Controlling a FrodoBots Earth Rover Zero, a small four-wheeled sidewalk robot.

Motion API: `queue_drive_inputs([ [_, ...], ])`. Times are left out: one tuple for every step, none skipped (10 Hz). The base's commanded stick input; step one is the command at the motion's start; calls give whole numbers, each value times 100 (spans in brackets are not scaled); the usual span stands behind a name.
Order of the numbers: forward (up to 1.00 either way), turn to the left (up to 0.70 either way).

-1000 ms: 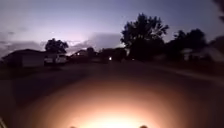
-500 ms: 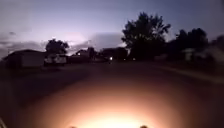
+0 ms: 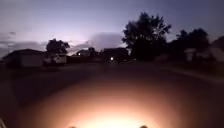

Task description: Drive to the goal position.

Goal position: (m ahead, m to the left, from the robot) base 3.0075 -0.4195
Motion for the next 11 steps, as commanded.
queue_drive_inputs([
  [70, 0],
  [70, 0],
  [70, 0],
  [70, 0],
  [70, 0],
  [70, -35],
  [70, -35],
  [70, -35],
  [70, -35],
  [70, -35],
  [70, -35],
])
